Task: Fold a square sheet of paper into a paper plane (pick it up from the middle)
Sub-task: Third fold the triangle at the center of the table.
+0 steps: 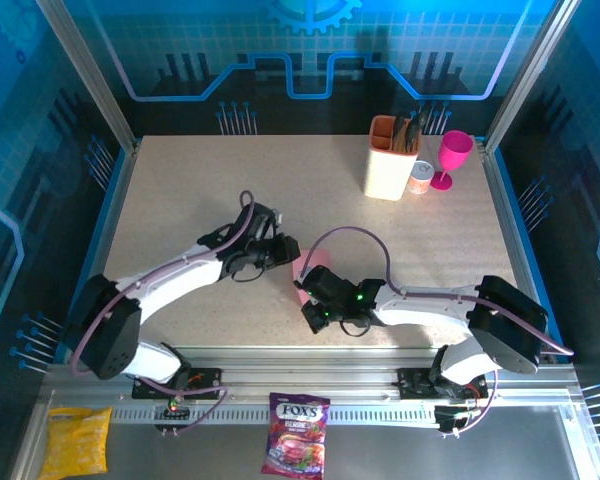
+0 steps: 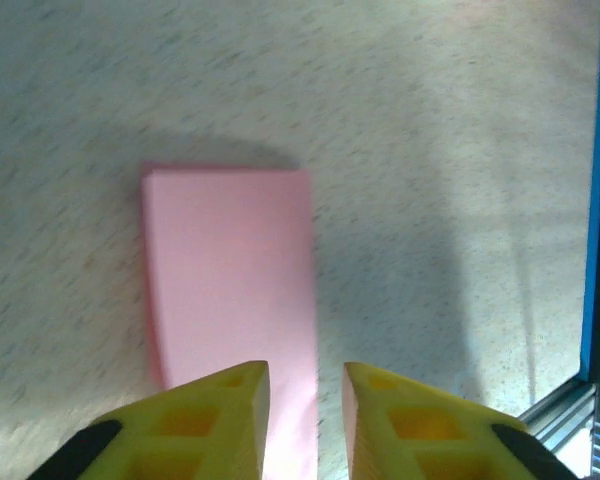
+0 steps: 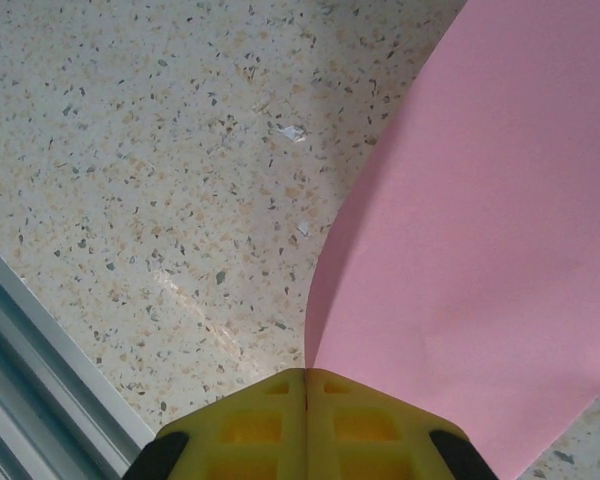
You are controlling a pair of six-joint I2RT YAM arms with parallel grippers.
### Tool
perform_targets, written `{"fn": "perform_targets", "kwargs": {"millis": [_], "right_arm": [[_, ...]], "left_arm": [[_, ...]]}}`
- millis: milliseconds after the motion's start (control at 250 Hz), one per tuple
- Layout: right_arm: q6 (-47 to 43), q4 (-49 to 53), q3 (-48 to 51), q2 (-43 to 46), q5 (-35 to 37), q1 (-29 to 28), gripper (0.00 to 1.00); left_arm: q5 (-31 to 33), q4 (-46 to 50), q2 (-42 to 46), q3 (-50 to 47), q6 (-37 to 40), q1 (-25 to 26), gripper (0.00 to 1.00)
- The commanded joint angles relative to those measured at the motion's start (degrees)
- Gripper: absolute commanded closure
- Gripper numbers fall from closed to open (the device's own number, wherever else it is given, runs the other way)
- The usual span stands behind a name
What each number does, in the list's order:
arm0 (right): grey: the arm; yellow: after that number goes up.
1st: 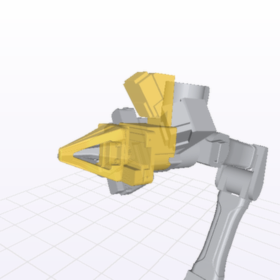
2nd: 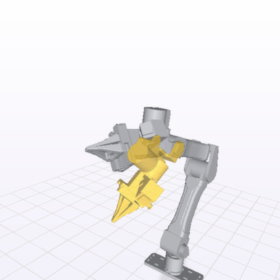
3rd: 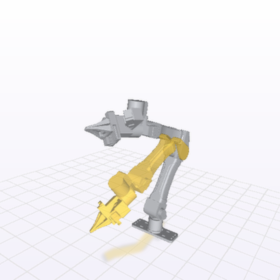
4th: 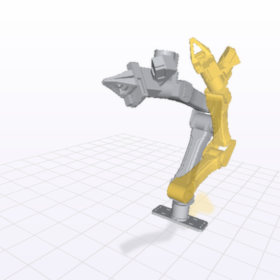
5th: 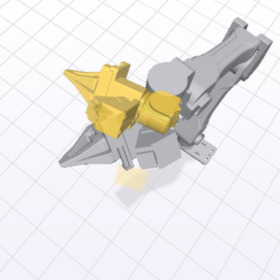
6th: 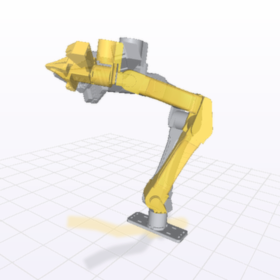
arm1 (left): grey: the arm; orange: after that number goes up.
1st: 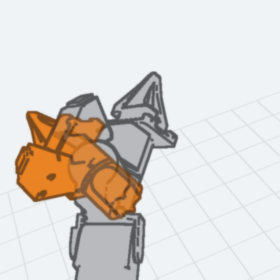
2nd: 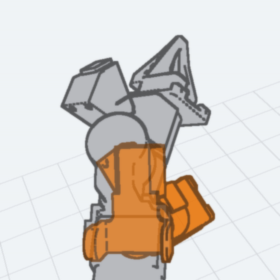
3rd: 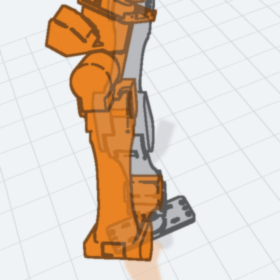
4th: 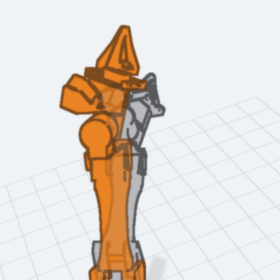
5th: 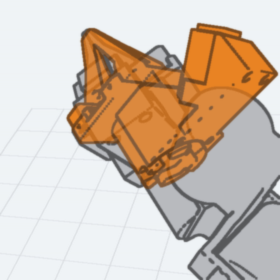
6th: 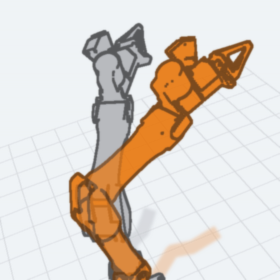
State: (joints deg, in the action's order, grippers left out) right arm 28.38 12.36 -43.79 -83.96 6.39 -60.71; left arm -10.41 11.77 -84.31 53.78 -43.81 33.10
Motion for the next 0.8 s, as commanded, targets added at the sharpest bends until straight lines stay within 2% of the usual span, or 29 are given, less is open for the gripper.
{"fn": "perform_targets", "kwargs": {"millis": [0,164,360,499,595,795], "right_arm": [[-0.50,-1.54,0.47,-0.72,-2.90,0.81,1.00],[-0.13,-1.80,0.56,-0.78,-3.63,1.25,1.00],[0.01,-2.50,0.72,-1.17,-5.11,1.92,1.00],[-0.63,-2.55,0.57,-1.51,-6.65,2.89,1.00],[-1.49,-1.93,0.21,-1.50,-7.83,4.29,1.00],[-3.45,-0.46,-0.61,-1.10,-9.99,8.07,1.00]], "left_arm": [[-5.25,1.68,-6.31,4.40,4.47,-0.26,0.82],[-8.78,0.42,-14.61,8.13,6.65,-0.21,0.90],[-7.61,0.89,-21.04,11.20,10.02,-0.30,0.94],[-6.34,1.29,-24.23,12.46,11.58,-0.43,0.95],[-5.83,1.66,-26.00,12.79,12.34,-0.50,1.00],[-5.08,1.09,-27.13,10.97,12.96,-0.58,1.00]]}}
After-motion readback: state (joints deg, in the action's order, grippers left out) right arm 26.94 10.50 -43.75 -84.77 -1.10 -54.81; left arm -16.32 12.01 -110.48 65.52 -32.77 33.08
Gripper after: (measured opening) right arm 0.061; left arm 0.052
